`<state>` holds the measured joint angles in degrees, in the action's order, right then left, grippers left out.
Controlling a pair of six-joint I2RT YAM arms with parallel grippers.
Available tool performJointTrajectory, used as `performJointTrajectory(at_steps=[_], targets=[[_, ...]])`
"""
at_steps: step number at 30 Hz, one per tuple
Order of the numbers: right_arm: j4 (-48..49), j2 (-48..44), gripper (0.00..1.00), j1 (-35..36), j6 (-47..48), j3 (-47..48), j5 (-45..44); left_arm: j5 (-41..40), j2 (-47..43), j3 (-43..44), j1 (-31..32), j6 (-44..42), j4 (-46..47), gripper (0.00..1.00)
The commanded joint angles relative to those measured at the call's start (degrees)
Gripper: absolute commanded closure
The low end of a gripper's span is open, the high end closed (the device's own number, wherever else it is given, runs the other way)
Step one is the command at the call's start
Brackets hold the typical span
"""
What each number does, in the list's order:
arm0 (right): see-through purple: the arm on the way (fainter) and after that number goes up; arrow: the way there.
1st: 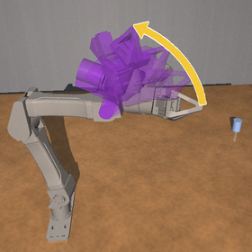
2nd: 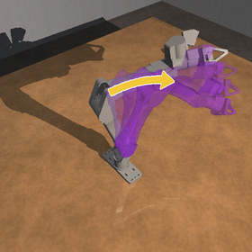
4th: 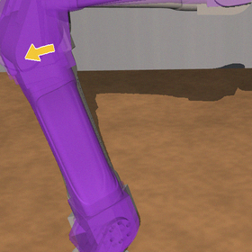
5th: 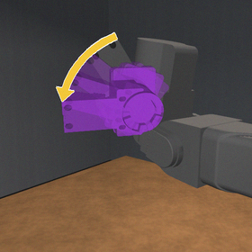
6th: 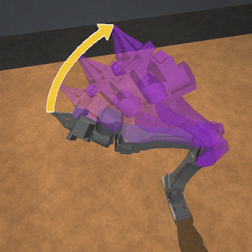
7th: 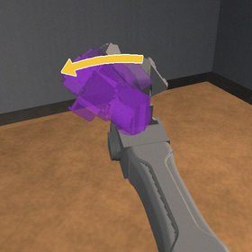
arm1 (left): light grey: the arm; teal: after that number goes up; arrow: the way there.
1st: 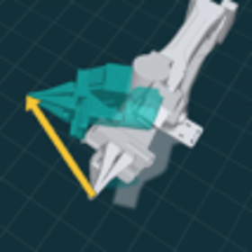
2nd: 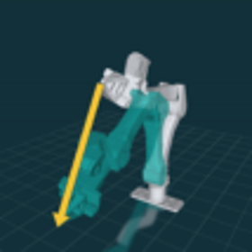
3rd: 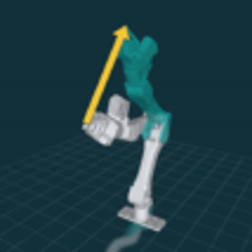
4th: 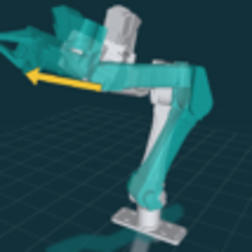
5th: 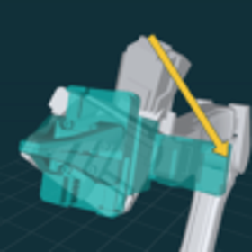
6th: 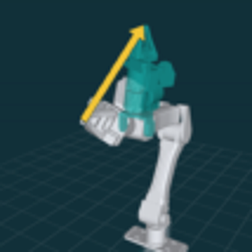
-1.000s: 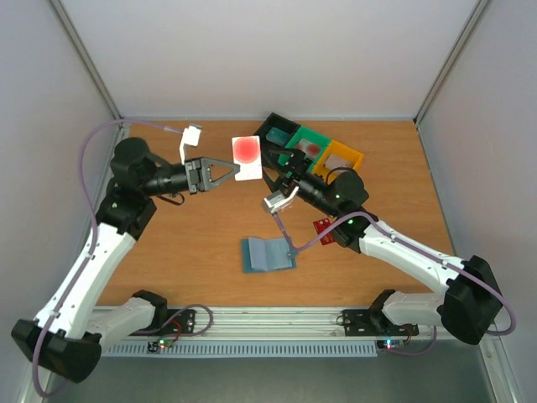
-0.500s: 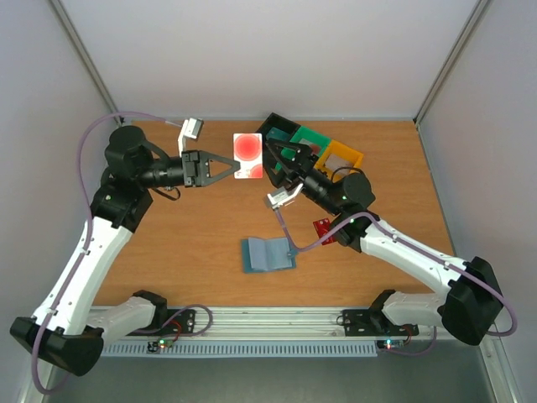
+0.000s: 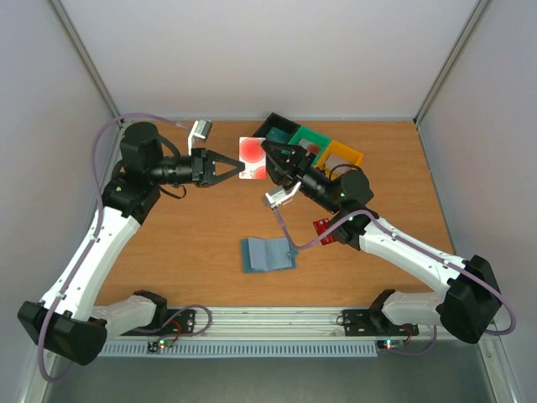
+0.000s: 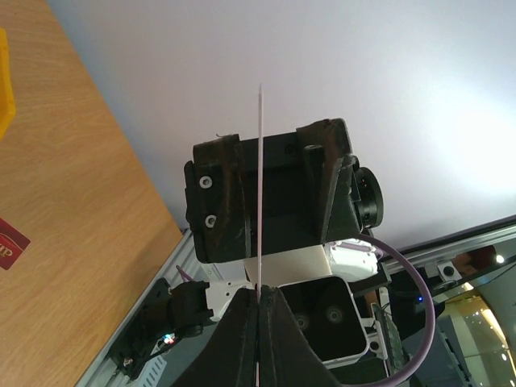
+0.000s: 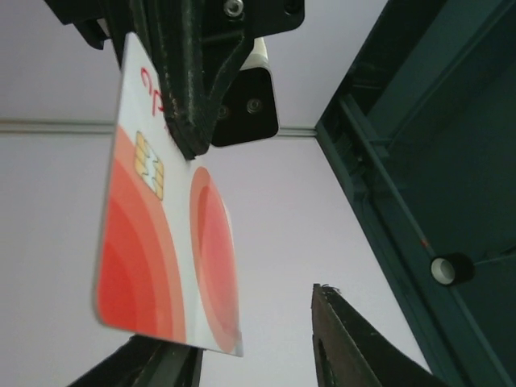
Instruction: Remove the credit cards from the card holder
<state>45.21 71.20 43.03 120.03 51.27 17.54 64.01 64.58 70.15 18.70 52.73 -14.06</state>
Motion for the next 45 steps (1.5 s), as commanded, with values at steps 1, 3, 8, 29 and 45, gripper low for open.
performJointTrajectory(at_steps=[1,3,8,29,45], targets=[[-0.6,-1.2,0.70,0.0,10.1,0.2,1.6,0.2,0.1,-0.4,-0.2,0.8,-0.1,1.00],[-0.8,-1.2,0.82,0.0,10.2,0.2,1.6,0.2,-0.1,-0.7,-0.2,0.6,-0.1,1.00],[-0.6,-1.8,0.99,0.0,9.5,-0.2,1.8,0.1,-0.6,-1.4,-0.2,0.9,0.9,1.00],[-45.2,4.7,0.99,-5.3,-32.1,25.3,-36.0,-10.3,-10.1,-11.0,-6.2,-7.5,-4.9,0.01],[-116.9,54.0,0.99,-19.6,-65.8,86.0,-41.2,-37.4,-21.9,-32.3,-6.3,-26.7,-15.0,0.01]])
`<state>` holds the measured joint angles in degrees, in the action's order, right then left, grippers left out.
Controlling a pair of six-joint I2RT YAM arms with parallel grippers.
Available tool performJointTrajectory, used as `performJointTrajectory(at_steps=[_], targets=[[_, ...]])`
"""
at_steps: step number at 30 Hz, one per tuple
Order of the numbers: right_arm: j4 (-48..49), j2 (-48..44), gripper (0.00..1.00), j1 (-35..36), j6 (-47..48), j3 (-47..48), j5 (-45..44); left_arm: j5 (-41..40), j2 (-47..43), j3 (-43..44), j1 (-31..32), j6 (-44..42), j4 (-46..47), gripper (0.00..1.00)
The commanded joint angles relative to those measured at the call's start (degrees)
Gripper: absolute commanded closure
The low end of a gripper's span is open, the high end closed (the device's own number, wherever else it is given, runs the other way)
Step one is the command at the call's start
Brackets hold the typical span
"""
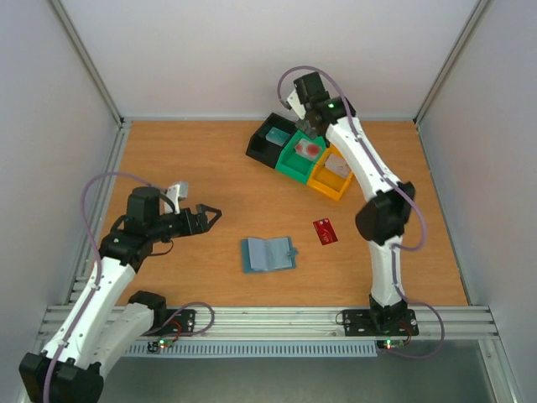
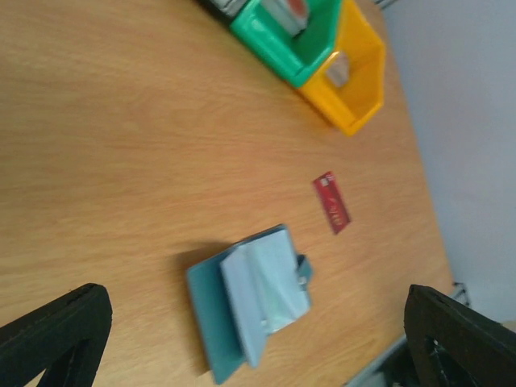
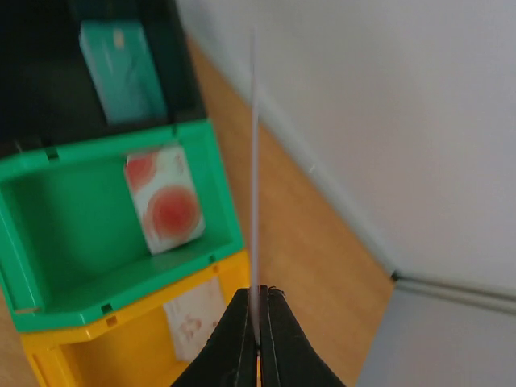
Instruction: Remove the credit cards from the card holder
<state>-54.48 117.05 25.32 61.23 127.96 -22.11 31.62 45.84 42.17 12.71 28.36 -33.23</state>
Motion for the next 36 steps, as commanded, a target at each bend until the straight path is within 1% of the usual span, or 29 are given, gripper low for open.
performJointTrajectory(at_steps=[1,6,11,15,18,20,23,27,33,36], targets=[[-17.9,10.8,0.99,-2.1,-6.6,11.8,-2.6,-5.2,-3.9,-5.8,-0.3,-1.6,5.4,0.01],[-16.3,20.5,0.99,-2.5,-2.4,18.6,-6.6,-5.4,-6.9,-12.1,-0.3,3.4,11.8,0.01],[-15.6,25.8,0.99,-2.5,-0.3,20.8,-8.3,-7.2,-10.2,-17.8,-0.4,7.9,16.2,0.01],[-14.2,28.1,0.99,-2.5,-0.4,20.7,-9.3,-10.5,-12.4,-18.5,-0.4,5.4,16.7,0.01],[-11.3,29.9,0.99,-2.5,1.4,20.7,-11.4,-11.0,-13.3,-18.7,-0.4,3.1,17.4,0.01],[-10.0,30.8,0.99,-2.4,2.4,20.7,-11.3,-11.0,-13.6,-19.4,-0.4,2.8,18.4,0.01],[-9.7,32.3,0.99,-2.4,3.3,20.8,-13.4,-11.7,-13.9,-20.1,-0.4,3.3,19.0,0.01],[-10.1,33.4,0.99,-2.4,2.9,20.7,-14.6,-11.6,-14.1,-20.3,-0.4,2.9,19.8,0.01],[-8.0,35.0,0.99,-2.4,3.6,20.9,-16.5,-11.7,-14.8,-20.9,-0.4,3.2,20.6,0.01],[-8.3,36.5,0.96,-2.4,3.9,21.6,-18.1,-11.7,-15.0,-21.0,-0.4,3.0,20.8,0.01]])
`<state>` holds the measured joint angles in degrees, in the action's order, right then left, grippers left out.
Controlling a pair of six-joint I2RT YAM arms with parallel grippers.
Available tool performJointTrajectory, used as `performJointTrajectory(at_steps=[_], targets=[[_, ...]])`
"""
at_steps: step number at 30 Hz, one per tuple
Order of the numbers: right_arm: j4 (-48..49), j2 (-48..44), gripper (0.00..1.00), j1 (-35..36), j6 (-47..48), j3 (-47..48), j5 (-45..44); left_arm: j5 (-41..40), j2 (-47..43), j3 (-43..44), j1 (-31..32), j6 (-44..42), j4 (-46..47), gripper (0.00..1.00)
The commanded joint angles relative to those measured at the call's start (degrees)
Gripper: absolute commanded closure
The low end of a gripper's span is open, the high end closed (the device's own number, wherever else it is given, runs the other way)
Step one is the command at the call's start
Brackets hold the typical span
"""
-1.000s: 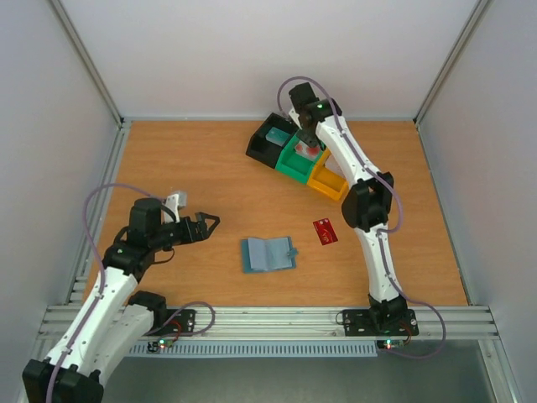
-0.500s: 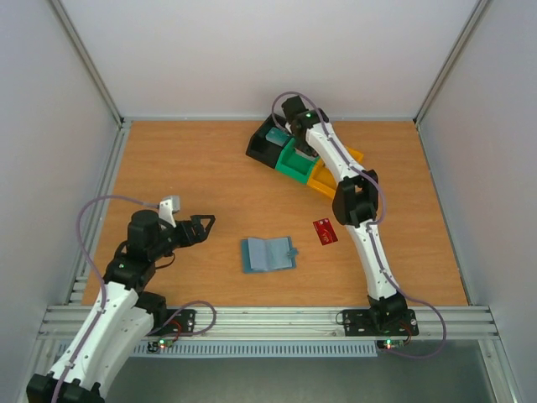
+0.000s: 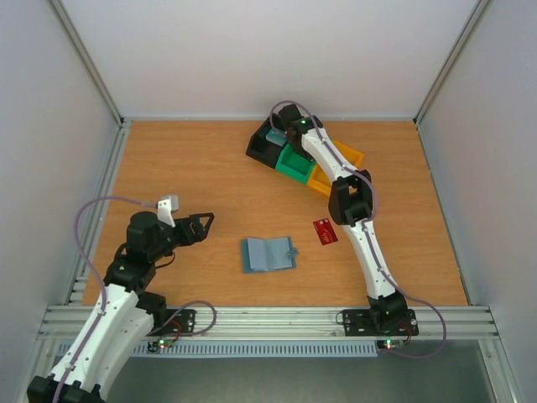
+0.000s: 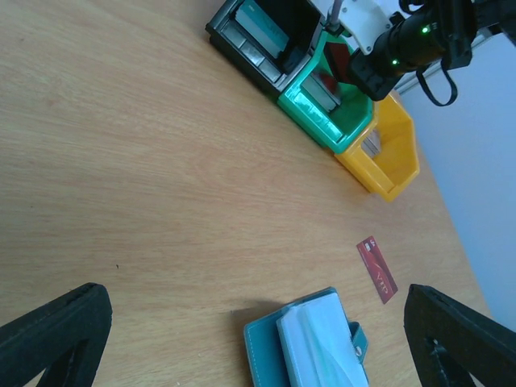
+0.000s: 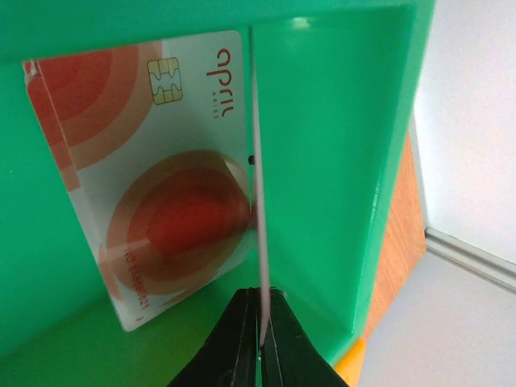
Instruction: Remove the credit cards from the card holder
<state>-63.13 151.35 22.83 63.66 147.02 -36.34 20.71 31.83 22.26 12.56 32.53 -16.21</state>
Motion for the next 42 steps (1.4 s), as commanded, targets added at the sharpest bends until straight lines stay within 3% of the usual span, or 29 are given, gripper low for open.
performJointTrajectory(at_steps=[1,10,18,27,33,37,42], targets=[[0.3,2.6,0.95,0.1,1.3,2.7,-4.1,-0.8,-1.1,-1.2,-0.3,-1.1,3.8,0.01],[-1.8,2.4,0.68,0.1,-4.1,5.6,0.8,-0.5,-1.6,-1.6,-0.3,-0.9,4.2,0.01],[-3.0,0.2,0.37,0.0,-7.0,5.9,8.0,0.3,-2.2,-2.1,-0.3,-0.2,5.2,0.01],[-3.8,-2.8,0.26,0.0,-7.9,6.2,9.2,0.3,-2.6,-2.3,-0.3,-0.4,5.4,0.01],[-5.4,-13.4,0.26,0.0,-17.0,5.1,22.2,2.4,-1.7,-2.6,-0.3,0.3,7.1,0.01],[-3.0,-26.6,0.31,0.2,-28.2,-6.7,38.2,12.1,0.6,-4.0,-0.2,3.9,13.7,0.01],[9.8,-46.2,0.44,3.5,-38.7,-42.4,49.2,15.3,8.5,-6.3,1.6,15.3,15.4,0.01]])
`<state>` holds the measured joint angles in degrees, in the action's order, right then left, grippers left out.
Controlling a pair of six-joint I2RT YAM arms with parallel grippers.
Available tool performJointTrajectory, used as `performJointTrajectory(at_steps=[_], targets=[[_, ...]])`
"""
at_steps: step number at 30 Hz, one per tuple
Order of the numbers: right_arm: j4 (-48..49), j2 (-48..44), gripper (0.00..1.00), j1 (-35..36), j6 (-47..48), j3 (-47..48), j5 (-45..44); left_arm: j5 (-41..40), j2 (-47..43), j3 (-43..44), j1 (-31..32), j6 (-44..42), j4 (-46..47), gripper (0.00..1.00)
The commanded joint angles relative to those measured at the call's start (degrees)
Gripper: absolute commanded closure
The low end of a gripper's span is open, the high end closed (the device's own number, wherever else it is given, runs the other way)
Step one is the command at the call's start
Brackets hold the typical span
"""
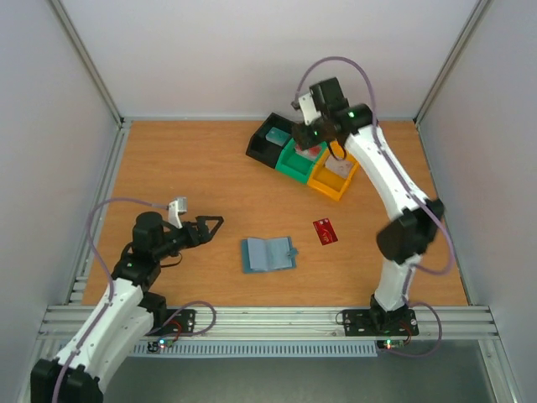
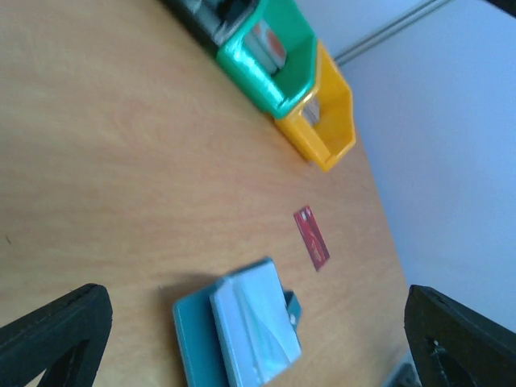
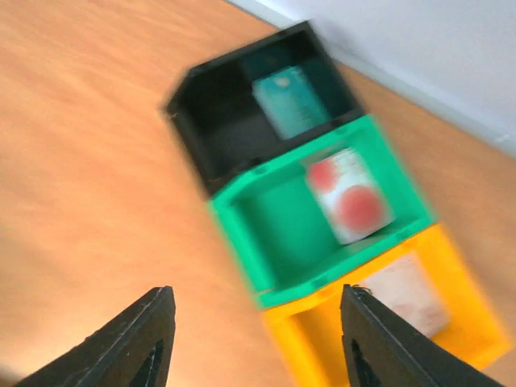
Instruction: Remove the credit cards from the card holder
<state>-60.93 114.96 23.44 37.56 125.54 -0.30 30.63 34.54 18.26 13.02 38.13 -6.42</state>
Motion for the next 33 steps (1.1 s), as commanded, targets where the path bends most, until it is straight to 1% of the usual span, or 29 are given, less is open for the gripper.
performJointTrajectory(at_steps=[1,3,6,9,12,14,18,20,22,26,29,31,32,33], targets=[[10.7,-13.4,0.45,3.8,-14.8,-28.0,14.6,5.6,8.6,-2.7,1.6,11.0,5.8,0.01],[16.4,-19.9,0.47,5.1,-20.2,-40.3,16.8,4.9,13.7,-2.4,2.9,12.0,8.2,0.01],[20.3,-26.7,0.51,7.4,-27.5,-54.6,18.2,4.5,19.9,-1.2,6.7,12.5,10.5,0.01],[22.7,-28.7,0.53,10.4,-30.8,-63.0,19.6,4.0,25.6,-0.5,10.4,11.9,12.9,0.00],[25.0,-28.0,0.55,12.8,-33.4,-68.3,21.2,3.2,31.0,-1.3,12.0,8.0,10.0,0.01],[26.5,-26.6,0.56,13.5,-34.5,-70.8,22.7,2.2,33.6,-0.8,11.9,4.9,6.9,0.00],[29.7,-23.4,0.60,14.6,-35.8,-73.3,23.7,7.9,36.1,2.1,12.5,-3.6,6.9,0.01],[29.9,-21.1,0.61,15.4,-35.7,-72.7,23.6,11.3,37.6,2.2,13.9,-3.5,10.7,0.01],[29.9,-19.9,0.63,15.6,-35.8,-72.2,23.6,12.8,38.2,1.7,16.3,-1.6,14.9,0.01],[31.6,-19.8,0.65,15.7,-36.9,-73.0,24.5,12.1,40.0,1.8,19.7,-0.2,18.0,0.01],[33.8,-19.3,0.66,15.7,-37.3,-73.5,29.6,11.1,40.9,3.3,21.1,-0.5,19.4,0.01],[35.3,-19.4,0.68,15.7,-39.0,-74.2,31.9,8.5,41.1,4.0,21.7,1.0,21.3,0.06],[35.8,-19.5,0.68,15.7,-39.8,-74.5,32.5,7.0,41.1,4.3,22.1,1.5,21.7,0.10],[36.2,-19.7,0.68,15.7,-40.2,-74.9,33.1,5.1,41.1,4.3,22.3,1.9,21.3,0.19]])
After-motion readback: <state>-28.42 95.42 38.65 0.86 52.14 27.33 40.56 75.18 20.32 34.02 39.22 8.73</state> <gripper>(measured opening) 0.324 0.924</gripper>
